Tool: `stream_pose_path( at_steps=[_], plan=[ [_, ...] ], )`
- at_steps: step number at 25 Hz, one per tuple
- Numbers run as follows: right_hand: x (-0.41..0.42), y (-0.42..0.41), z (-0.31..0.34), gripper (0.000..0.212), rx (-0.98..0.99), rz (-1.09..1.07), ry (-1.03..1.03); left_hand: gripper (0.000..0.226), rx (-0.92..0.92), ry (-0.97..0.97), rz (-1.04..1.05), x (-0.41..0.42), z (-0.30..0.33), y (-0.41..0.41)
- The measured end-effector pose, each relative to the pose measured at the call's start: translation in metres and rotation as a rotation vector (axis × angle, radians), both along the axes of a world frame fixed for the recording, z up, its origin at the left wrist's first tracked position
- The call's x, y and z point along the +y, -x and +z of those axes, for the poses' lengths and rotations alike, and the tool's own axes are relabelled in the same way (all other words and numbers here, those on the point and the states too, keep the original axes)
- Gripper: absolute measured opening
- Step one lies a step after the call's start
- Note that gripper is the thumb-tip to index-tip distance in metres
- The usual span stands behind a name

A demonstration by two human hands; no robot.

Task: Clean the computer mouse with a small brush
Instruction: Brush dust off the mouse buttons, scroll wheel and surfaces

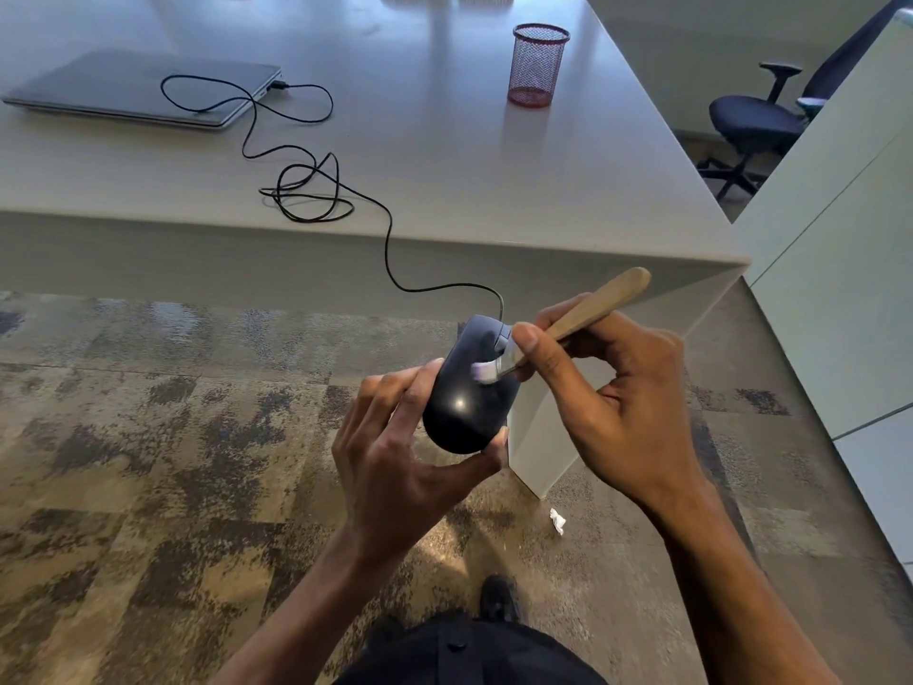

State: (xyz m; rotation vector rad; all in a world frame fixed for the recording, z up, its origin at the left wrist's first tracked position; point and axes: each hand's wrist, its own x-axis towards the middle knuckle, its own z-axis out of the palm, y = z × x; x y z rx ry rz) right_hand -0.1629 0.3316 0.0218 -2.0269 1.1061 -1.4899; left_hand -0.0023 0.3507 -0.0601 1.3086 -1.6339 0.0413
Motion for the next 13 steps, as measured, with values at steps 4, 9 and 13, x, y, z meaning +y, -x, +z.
stream_pose_path(
  at_steps=[4,9,13],
  plan=[
    [-0.006,0.005,0.003,0.009,-0.052,-0.087,-0.001,0.067,0.025,-0.007,0.004,-0.001,0.0,0.0],
    [-0.01,0.004,0.006,0.015,-0.007,-0.066,-0.033,0.066,0.034,-0.014,-0.002,-0.002,0.001,0.001],
    [-0.014,0.001,0.007,0.02,0.064,-0.075,-0.008,0.068,0.055,-0.034,-0.011,-0.002,0.002,0.002]
  ],
)
